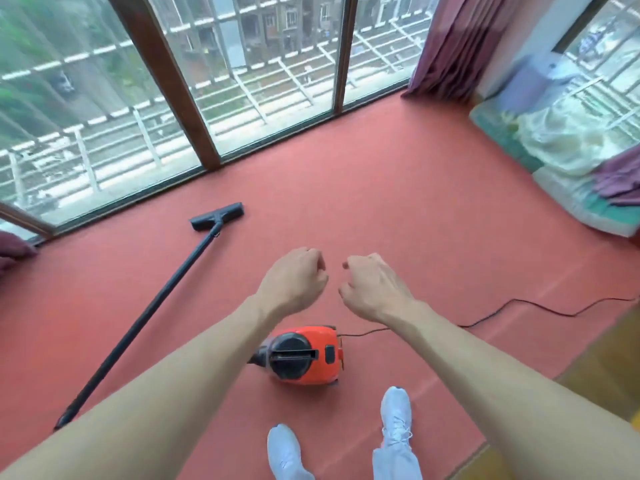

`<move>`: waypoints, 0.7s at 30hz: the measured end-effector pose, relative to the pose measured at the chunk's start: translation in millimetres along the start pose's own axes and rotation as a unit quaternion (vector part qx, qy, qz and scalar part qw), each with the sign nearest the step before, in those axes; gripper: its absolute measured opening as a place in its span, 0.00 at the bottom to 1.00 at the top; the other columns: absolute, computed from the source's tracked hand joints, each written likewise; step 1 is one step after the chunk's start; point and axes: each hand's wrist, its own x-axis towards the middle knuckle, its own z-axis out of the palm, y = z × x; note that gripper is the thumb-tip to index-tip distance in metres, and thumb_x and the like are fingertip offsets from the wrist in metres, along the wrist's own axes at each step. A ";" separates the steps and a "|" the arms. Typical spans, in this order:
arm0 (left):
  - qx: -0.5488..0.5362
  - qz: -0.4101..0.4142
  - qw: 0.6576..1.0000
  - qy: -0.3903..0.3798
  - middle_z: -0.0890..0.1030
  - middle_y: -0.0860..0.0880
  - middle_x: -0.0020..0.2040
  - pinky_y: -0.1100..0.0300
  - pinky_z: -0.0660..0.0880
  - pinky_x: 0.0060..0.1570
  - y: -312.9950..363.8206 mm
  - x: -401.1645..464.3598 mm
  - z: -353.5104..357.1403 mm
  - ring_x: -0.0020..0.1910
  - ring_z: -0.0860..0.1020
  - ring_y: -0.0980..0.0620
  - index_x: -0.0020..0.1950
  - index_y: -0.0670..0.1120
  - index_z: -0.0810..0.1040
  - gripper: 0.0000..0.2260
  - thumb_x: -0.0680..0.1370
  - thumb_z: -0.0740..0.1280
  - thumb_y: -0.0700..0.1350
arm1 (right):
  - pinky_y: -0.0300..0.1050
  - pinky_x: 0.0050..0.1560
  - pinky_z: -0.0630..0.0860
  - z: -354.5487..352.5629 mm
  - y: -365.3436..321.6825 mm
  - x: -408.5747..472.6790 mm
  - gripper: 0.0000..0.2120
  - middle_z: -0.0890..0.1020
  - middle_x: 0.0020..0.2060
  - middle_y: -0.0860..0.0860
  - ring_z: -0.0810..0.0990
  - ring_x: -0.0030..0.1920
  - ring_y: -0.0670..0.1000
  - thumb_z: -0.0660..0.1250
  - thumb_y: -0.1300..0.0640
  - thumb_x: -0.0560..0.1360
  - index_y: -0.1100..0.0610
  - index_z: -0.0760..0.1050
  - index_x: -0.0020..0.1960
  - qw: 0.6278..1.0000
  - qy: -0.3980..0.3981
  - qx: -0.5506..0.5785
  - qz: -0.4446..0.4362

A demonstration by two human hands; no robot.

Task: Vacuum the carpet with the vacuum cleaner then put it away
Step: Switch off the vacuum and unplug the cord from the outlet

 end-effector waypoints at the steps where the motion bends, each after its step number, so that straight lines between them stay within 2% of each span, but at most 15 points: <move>1: -0.002 0.016 1.000 0.007 0.81 0.44 0.52 0.54 0.72 0.52 16.7 -1.2 -22.8 0.54 0.77 0.43 0.51 0.44 0.79 0.10 0.75 0.60 0.43 | 0.53 0.65 0.70 -21.6 -2.2 -10.2 0.19 0.76 0.63 0.59 0.69 0.68 0.59 0.60 0.56 0.77 0.61 0.71 0.66 1.000 0.016 0.000 0.007; 5: -0.010 0.074 0.997 0.013 0.81 0.44 0.49 0.55 0.72 0.48 81.0 -19.6 -93.9 0.51 0.78 0.43 0.48 0.45 0.78 0.08 0.75 0.61 0.43 | 0.53 0.67 0.68 -92.7 -1.2 -57.4 0.19 0.72 0.64 0.57 0.69 0.68 0.58 0.61 0.54 0.77 0.59 0.71 0.66 0.997 0.065 0.023 0.043; 8: -0.066 0.070 0.995 0.018 0.83 0.45 0.48 0.57 0.71 0.44 128.7 -44.5 -123.7 0.49 0.79 0.44 0.49 0.43 0.81 0.09 0.76 0.62 0.42 | 0.52 0.65 0.70 -135.6 3.1 -103.2 0.19 0.72 0.64 0.55 0.71 0.66 0.56 0.62 0.53 0.77 0.57 0.71 0.66 0.988 0.104 0.080 0.085; 11: -0.125 0.077 0.989 -0.004 0.84 0.44 0.46 0.57 0.73 0.44 170.6 -61.9 -128.4 0.48 0.80 0.44 0.49 0.43 0.82 0.09 0.75 0.63 0.41 | 0.51 0.62 0.73 -162.1 11.4 -147.6 0.18 0.74 0.63 0.53 0.75 0.63 0.56 0.62 0.54 0.77 0.57 0.73 0.65 0.974 0.161 0.110 0.115; 13: -0.125 0.102 0.987 -0.017 0.84 0.45 0.44 0.57 0.73 0.42 197.5 -71.1 -125.2 0.45 0.80 0.44 0.49 0.43 0.82 0.08 0.75 0.63 0.41 | 0.51 0.62 0.73 -168.7 19.8 -171.7 0.18 0.74 0.63 0.53 0.76 0.62 0.55 0.62 0.54 0.78 0.57 0.72 0.66 0.967 0.179 0.128 0.131; 17: -0.110 0.152 0.982 -0.006 0.79 0.49 0.39 0.60 0.66 0.38 253.7 -88.9 -125.4 0.39 0.75 0.49 0.49 0.44 0.81 0.08 0.76 0.63 0.40 | 0.50 0.64 0.72 -184.4 48.4 -210.8 0.19 0.74 0.64 0.53 0.74 0.64 0.54 0.62 0.53 0.78 0.57 0.72 0.67 0.958 0.197 0.146 0.145; 21: -0.100 0.178 0.979 0.004 0.80 0.48 0.42 0.60 0.66 0.40 307.3 -99.7 -128.8 0.42 0.76 0.47 0.50 0.45 0.81 0.08 0.76 0.63 0.40 | 0.51 0.63 0.73 -219.6 92.7 -248.6 0.18 0.75 0.63 0.53 0.75 0.63 0.54 0.62 0.54 0.77 0.57 0.72 0.66 0.948 0.238 0.142 0.156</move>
